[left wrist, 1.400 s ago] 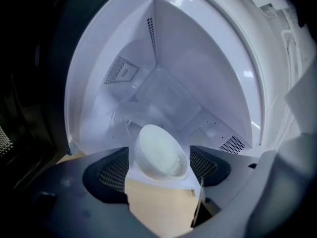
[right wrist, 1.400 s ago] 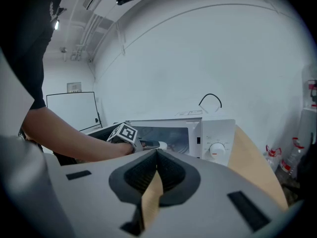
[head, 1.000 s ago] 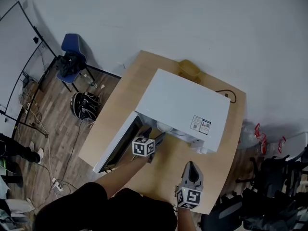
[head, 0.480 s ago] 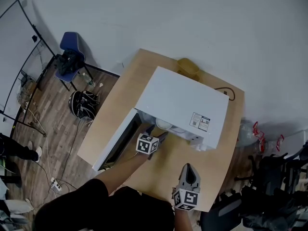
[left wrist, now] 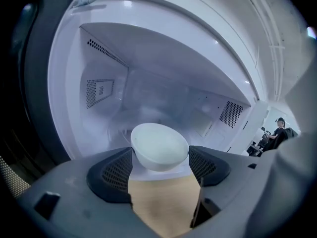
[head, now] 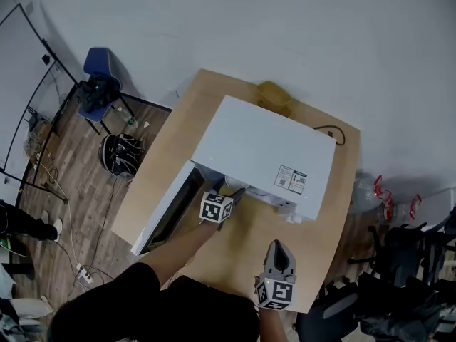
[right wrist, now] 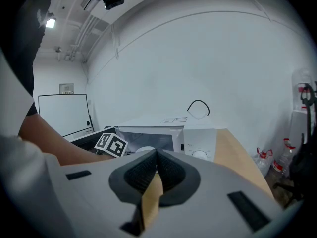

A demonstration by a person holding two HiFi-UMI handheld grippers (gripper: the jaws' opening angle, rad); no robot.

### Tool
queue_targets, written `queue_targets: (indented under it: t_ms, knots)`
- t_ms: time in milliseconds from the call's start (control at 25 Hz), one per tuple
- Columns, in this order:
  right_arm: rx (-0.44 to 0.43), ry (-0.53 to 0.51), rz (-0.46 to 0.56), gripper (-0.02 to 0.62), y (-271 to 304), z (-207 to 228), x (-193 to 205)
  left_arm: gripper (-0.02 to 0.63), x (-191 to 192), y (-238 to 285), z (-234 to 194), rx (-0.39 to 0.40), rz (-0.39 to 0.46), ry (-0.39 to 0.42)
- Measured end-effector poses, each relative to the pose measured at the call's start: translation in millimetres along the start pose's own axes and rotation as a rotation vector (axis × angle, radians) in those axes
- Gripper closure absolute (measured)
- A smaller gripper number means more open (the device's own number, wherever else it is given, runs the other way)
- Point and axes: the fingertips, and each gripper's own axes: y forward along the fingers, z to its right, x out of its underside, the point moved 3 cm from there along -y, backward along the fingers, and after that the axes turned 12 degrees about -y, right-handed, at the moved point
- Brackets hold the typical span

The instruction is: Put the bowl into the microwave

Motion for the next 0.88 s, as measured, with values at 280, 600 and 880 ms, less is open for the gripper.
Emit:
queue_targets:
  t_ms: [280, 600, 880]
  knots:
    - [0.002, 0.014, -0.001, 0.535, 10, 9, -1, 0.255, -5, 14, 4, -0.009, -0.002, 0.064]
    - [0.0, 0.014, 0.001, 0.535, 16, 14, 0, 0.255, -17, 29, 7, -0.016, 0.02, 0.073]
    - [0.013, 0.038, -0.007, 0.535, 19, 25, 2, 0.253, -24, 45, 10, -0.031, 0.047, 0.052]
